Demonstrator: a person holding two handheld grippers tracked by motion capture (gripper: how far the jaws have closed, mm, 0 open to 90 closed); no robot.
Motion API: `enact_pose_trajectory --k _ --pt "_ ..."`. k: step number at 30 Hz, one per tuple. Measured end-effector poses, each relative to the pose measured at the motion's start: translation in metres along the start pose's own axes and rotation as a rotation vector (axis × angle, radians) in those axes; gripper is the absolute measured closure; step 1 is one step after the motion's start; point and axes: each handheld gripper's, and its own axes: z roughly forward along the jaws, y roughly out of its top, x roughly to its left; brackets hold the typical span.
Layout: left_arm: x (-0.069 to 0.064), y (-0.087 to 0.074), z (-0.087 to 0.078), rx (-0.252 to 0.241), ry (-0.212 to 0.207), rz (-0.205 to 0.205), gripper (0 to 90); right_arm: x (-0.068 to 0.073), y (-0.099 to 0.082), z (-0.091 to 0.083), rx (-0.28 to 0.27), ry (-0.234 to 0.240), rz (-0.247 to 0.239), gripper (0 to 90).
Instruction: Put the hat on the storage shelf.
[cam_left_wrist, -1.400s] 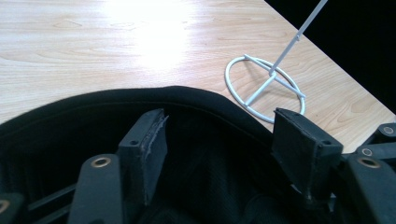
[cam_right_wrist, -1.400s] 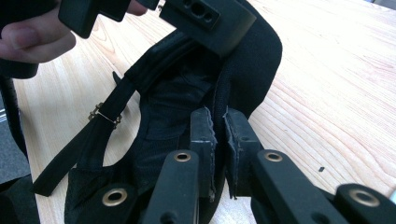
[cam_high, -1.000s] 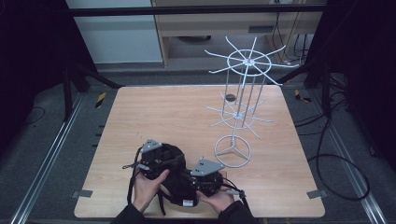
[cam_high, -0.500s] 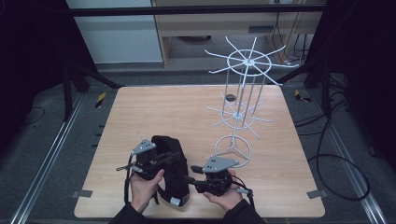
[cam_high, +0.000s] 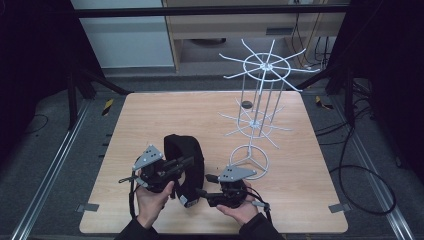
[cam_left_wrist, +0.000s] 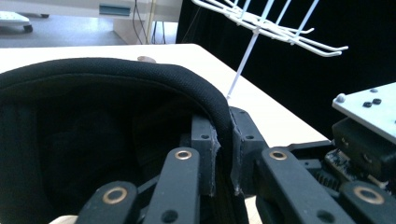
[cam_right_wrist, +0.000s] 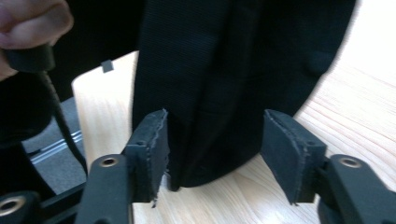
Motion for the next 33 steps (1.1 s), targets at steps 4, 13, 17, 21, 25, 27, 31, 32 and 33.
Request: enact_pose_trajectory --k 4,13,17,21,25,27,31,32,33 --pt "-0.006 0.001 0.004 -0.004 -0.043 0.007 81.7 -0.001 0.0 0.004 -0.015 0.013 0.001 41.0" --pt "-0.016 -0.002 0.006 0.005 -0.09 0.028 82.2 -0.006 -0.004 0.011 -0.024 0.044 -0.003 66.9" --pt "-0.016 -0.005 0.008 0.013 -0.093 0.034 82.2 -0.007 -0.005 0.01 0.0 0.053 0.001 85.8" --pt "-0.014 -0.007 0.005 0.008 -0.1 0.036 82.2 -0.007 -0.005 0.007 0.025 0.033 -0.017 87.7" --pt "-0.009 -0.01 -0.003 -0.01 -0.104 0.033 82.0 -0.006 -0.001 0.0 0.055 -0.015 -0.055 88.0" --pt "-0.007 -0.013 -0.006 -0.009 -0.101 0.035 81.8 -0.006 0.002 -0.005 0.076 -0.052 -0.083 88.0" --pt "-0.005 -0.021 -0.01 0.001 -0.078 0.049 81.6 -0.005 0.004 -0.006 0.121 -0.092 -0.124 88.0" --pt "-0.004 -0.024 -0.012 0.005 -0.067 0.055 81.5 -0.004 0.004 -0.005 0.134 -0.097 -0.13 88.1" --pt "-0.003 -0.027 -0.013 0.008 -0.057 0.06 81.4 -0.003 0.004 -0.004 0.152 -0.099 -0.144 88.1"
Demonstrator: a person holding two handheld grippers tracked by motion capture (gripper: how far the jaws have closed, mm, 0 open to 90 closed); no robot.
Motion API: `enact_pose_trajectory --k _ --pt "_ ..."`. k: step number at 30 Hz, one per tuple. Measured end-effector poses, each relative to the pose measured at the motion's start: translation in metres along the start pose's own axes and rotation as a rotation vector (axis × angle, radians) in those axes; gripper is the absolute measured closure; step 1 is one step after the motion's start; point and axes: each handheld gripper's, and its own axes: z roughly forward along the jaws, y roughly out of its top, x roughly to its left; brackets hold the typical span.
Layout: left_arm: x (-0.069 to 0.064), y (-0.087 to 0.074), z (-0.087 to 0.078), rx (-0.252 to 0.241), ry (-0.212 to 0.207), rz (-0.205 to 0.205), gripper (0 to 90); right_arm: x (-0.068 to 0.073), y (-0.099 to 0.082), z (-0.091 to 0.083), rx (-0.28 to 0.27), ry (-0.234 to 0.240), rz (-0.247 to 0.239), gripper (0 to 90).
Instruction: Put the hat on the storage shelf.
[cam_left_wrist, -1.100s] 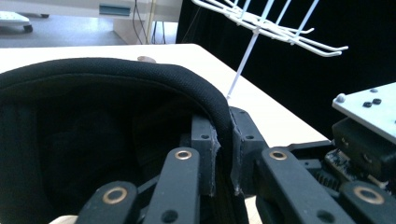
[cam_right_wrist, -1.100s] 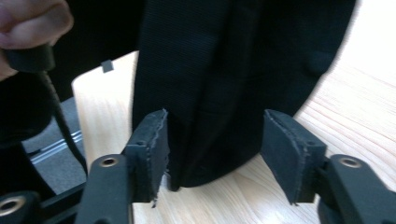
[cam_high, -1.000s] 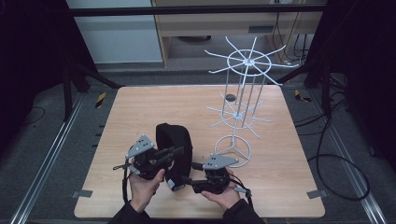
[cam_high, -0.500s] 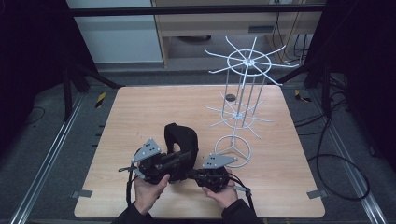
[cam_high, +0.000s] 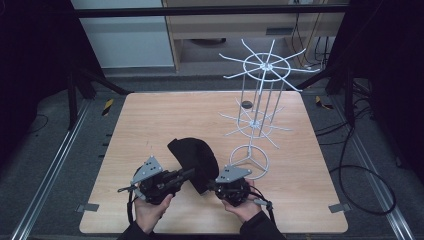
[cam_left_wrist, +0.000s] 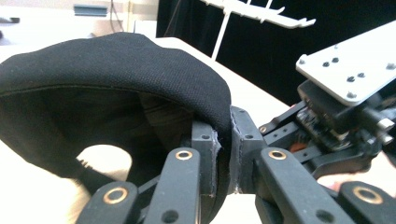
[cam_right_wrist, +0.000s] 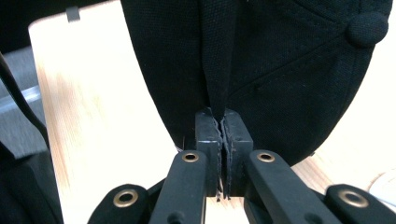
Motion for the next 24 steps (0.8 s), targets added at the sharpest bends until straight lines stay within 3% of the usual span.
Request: enact_pose_trajectory --k 5,11,17,24 --pt "0.005 -0.01 -0.01 0.011 0.035 0.013 81.2 0.006 0.002 0.007 0.04 0.0 -0.024 87.9" --pt "0.014 -0.02 -0.025 0.024 0.066 0.0 81.1 0.013 0.004 0.015 0.033 0.008 -0.032 86.0" --pt "0.028 -0.029 -0.036 0.042 0.098 -0.034 81.1 0.009 0.003 0.011 -0.018 0.031 0.015 79.7" --pt "0.045 -0.045 -0.052 0.091 0.127 -0.08 80.0 -0.004 -0.006 0.0 -0.027 -0.023 0.054 74.2"
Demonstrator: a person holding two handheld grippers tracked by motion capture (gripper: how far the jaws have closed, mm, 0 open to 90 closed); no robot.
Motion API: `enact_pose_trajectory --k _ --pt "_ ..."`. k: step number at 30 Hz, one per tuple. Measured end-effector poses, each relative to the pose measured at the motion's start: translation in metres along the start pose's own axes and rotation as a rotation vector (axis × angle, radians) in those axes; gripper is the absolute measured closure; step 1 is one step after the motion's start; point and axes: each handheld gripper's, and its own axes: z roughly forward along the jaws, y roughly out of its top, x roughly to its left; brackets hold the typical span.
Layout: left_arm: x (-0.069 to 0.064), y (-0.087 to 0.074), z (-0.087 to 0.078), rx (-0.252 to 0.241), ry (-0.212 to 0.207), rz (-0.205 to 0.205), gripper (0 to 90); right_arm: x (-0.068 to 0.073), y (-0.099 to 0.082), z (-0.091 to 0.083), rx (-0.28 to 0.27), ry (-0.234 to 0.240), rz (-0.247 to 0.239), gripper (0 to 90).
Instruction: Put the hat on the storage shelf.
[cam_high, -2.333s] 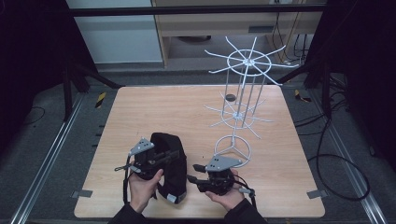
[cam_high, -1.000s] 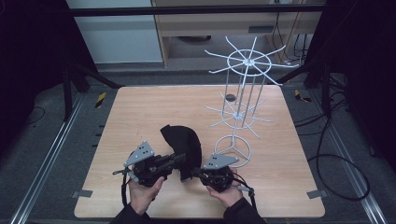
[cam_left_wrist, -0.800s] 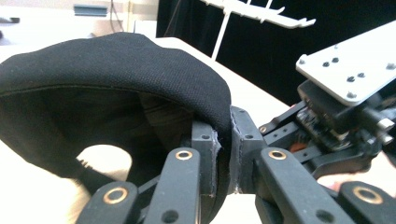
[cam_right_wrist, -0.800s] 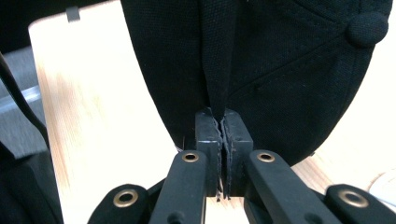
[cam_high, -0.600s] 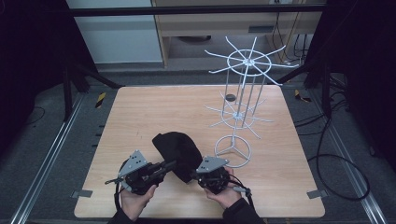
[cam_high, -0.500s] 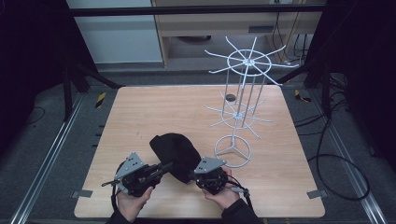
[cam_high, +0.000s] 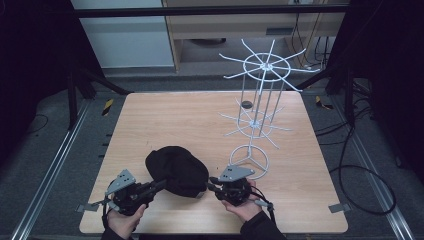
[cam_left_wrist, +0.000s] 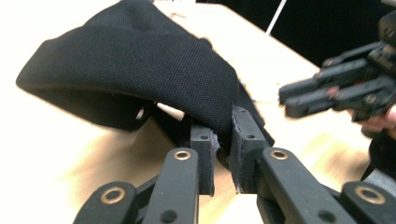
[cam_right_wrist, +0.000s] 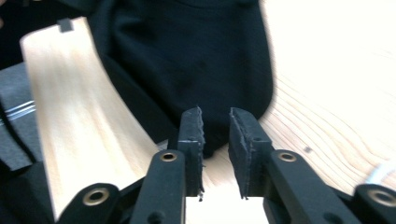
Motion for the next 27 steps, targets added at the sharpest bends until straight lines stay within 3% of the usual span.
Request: enact_pose_trajectory --k 3,10,15,20,27 --pt "0.008 -0.008 -0.004 0.037 0.018 -0.015 78.8 -0.005 -0.005 -0.002 0.012 -0.02 0.008 71.1" --pt "0.02 -0.018 -0.005 0.089 0.067 -0.009 73.6 -0.015 -0.016 -0.009 0.032 -0.075 0.038 64.7" --pt "0.025 -0.023 -0.004 0.148 0.149 0.014 67.0 -0.021 -0.023 -0.017 0.039 -0.104 0.053 62.7" --pt "0.032 -0.028 -0.004 0.214 0.216 0.003 53.1 -0.028 -0.029 -0.026 0.036 -0.134 0.074 61.0" --pt "0.034 -0.031 -0.012 0.232 0.268 -0.008 30.7 -0.04 -0.039 -0.042 0.028 -0.179 0.103 59.8"
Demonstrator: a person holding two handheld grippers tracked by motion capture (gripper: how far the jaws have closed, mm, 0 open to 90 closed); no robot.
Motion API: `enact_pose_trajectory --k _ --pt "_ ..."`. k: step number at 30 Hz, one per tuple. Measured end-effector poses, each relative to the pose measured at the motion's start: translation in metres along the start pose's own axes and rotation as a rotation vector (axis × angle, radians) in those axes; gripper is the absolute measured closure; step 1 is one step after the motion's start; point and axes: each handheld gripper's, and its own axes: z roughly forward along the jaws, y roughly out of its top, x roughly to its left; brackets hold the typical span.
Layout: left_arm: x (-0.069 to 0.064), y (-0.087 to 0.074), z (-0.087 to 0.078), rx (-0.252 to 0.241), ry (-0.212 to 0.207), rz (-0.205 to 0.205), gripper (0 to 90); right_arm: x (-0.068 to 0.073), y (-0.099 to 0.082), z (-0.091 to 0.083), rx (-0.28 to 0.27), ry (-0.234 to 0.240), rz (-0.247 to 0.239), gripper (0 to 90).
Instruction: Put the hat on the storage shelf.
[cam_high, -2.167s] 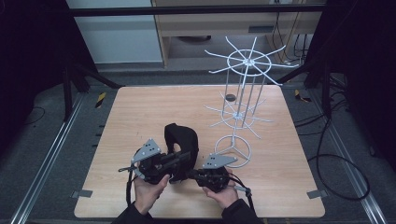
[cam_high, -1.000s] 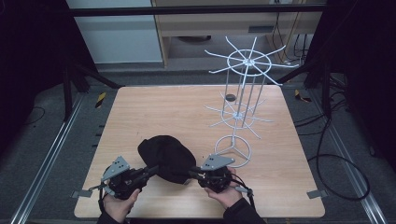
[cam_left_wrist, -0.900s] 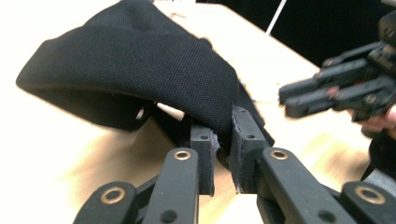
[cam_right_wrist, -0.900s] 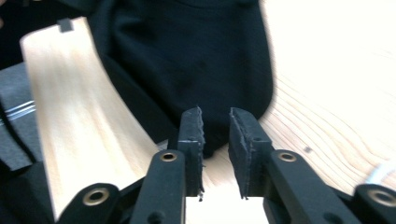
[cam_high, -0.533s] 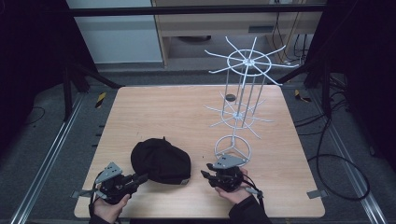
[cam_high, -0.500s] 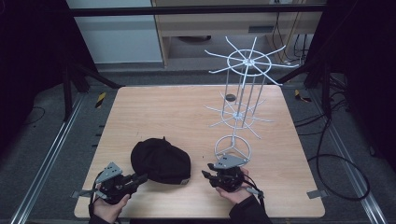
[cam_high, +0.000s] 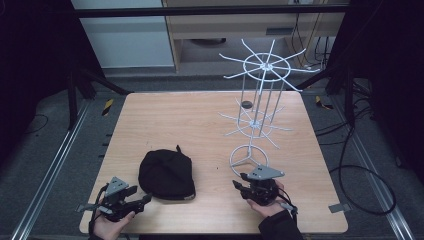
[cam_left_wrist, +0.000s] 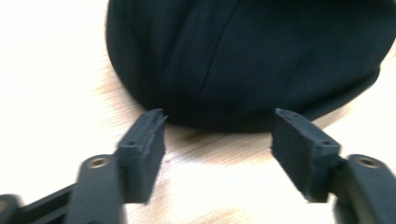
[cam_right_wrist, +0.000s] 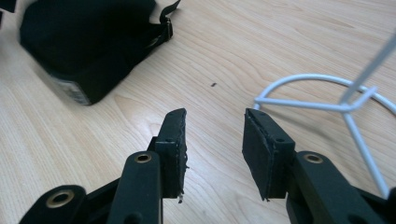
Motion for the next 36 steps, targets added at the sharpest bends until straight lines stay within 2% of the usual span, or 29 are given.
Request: enact_pose_trajectory --k 1,4,8,10,13,16,18,20,24,27,33,35,36 --pt "0.0 0.0 -0.001 0.003 0.005 -0.002 27.2 -0.002 -0.001 -0.002 -0.001 -0.004 0.004 59.7" --pt "0.003 0.001 -0.002 -0.018 0.002 -0.004 27.0 -0.002 -0.002 -0.004 -0.005 -0.002 0.008 59.2" --pt "0.01 0.008 -0.004 -0.051 0.012 -0.006 29.7 0.002 0.001 -0.002 -0.015 0.021 0.016 57.6" --pt "0.016 0.015 -0.004 -0.072 0.031 -0.005 32.0 0.005 0.003 -0.001 -0.022 0.033 0.015 57.1" --pt "0.025 0.026 0.0 -0.094 0.059 0.017 36.6 0.014 0.008 0.004 -0.043 0.062 0.022 56.0" --pt "0.038 0.035 0.011 -0.112 0.054 0.044 41.6 0.024 0.015 0.011 -0.055 0.085 0.018 54.6" --pt "0.043 0.037 0.016 -0.113 0.05 0.034 45.5 0.032 0.021 0.019 -0.066 0.108 0.02 53.6" --pt "0.047 0.038 0.022 -0.1 0.038 0.042 47.2 0.042 0.028 0.028 -0.074 0.133 0.03 52.4" --pt "0.051 0.035 0.032 -0.072 0.018 0.06 53.1 0.063 0.039 0.047 -0.072 0.165 0.007 48.8" --pt "0.051 0.033 0.036 -0.058 -0.003 0.053 59.7 0.079 0.045 0.063 -0.064 0.183 0.003 47.3" --pt "0.053 0.031 0.035 -0.036 -0.038 0.011 79.4 0.099 0.047 0.09 -0.033 0.174 -0.012 47.1" --pt "0.052 0.03 0.034 -0.028 -0.037 0.011 84.2 0.102 0.047 0.097 -0.019 0.152 -0.023 50.4" --pt "0.052 0.029 0.033 -0.023 -0.037 0.017 85.5 0.103 0.047 0.099 -0.012 0.149 -0.023 55.8"
